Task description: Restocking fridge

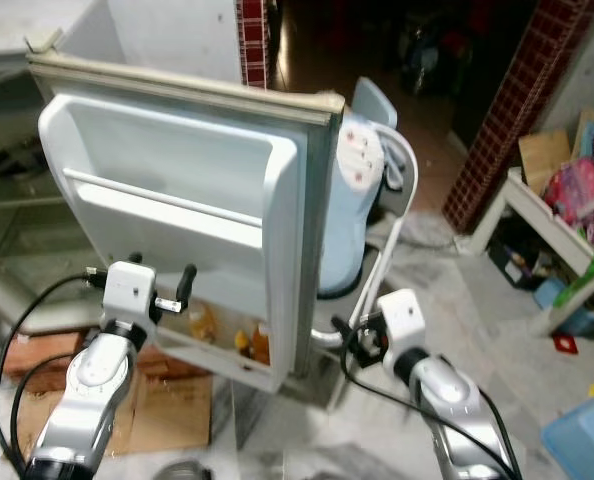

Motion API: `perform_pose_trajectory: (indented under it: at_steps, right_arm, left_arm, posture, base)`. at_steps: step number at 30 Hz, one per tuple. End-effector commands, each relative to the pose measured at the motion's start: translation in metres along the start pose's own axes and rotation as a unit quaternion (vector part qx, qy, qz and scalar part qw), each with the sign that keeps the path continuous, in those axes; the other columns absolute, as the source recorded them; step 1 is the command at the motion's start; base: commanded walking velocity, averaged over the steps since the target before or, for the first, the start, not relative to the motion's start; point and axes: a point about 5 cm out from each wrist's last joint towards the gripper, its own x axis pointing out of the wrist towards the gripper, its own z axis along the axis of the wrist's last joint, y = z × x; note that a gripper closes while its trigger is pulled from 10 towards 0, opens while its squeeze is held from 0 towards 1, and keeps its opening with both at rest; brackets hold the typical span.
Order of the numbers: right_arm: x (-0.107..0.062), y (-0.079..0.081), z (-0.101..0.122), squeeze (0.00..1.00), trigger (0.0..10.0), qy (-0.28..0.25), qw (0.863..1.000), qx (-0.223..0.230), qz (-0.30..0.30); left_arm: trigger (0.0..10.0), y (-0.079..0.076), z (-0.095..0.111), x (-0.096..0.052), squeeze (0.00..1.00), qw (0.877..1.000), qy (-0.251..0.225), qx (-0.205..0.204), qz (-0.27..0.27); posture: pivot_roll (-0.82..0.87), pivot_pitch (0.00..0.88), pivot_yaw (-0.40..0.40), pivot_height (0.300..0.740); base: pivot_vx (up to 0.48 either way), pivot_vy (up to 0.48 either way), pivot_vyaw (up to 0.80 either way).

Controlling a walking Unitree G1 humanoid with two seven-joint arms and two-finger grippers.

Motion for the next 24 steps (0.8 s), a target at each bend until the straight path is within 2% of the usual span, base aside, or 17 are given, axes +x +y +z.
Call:
perform_pose_trajectory:
  at_steps: [1,5,11,16,21,22,24]
  right_arm:
    - [0.001,-0.01,0.005,0.0,10.0,-0.01,0.999,-0.002,-0.038]
    - [0.005,-0.015,0.017,0.0,10.0,-0.04,0.997,0.006,-0.069]
    - [0.01,-0.011,0.023,0.0,10.0,-0.065,0.996,-0.009,-0.064]
    - [0.011,-0.01,0.03,0.0,10.0,-0.088,0.993,-0.011,-0.075]
    - [0.015,-0.015,0.042,0.0,10.0,-0.117,0.985,0.01,-0.127]
    - [0.016,-0.016,0.043,0.0,10.0,-0.118,0.983,0.027,-0.141]
    - [0.017,-0.016,0.042,0.0,10.0,-0.117,0.981,0.039,-0.148]
  left_arm:
    - [10.0,0.0,0.002,0.002,0.0,1.0,0.002,0.004,0.007]
    - [10.0,0.001,0.001,0.002,0.0,1.0,0.007,0.008,0.017]
    - [10.0,0.001,0.0,0.002,0.0,1.0,0.005,0.012,0.016]
    - [10.0,-0.001,0.001,0.003,0.0,1.0,0.006,0.006,0.014]
    - [10.0,0.003,-0.006,0.004,0.0,0.999,0.032,-0.002,0.028]
    - [10.0,0.007,-0.011,0.005,0.0,0.997,0.053,-0.022,0.048]
    - [10.0,0.009,-0.013,0.006,0.0,0.996,0.062,-0.038,0.059]
  posture:
    - [0.08,0.0,-0.007,0.74]
    - [0.08,0.0,-0.006,0.74]
    - [0.08,0.0,-0.009,0.74]
    - [0.08,0.0,-0.009,0.74]
    - [0.08,0.0,-0.008,0.74]
    - [0.08,0.0,-0.01,0.74]
    - [0.07,0.0,-0.01,0.74]
  base:
    - [0.0,-0.469,0.0]
    - [0.0,-0.454,0.0]
    - [-0.169,-0.399,0.0]
    - [0.0,0.0,0.5]
    - [0.0,0.0,0.63]
    - [0.0,0.0,0.62]
    - [0.0,0.0,0.62]
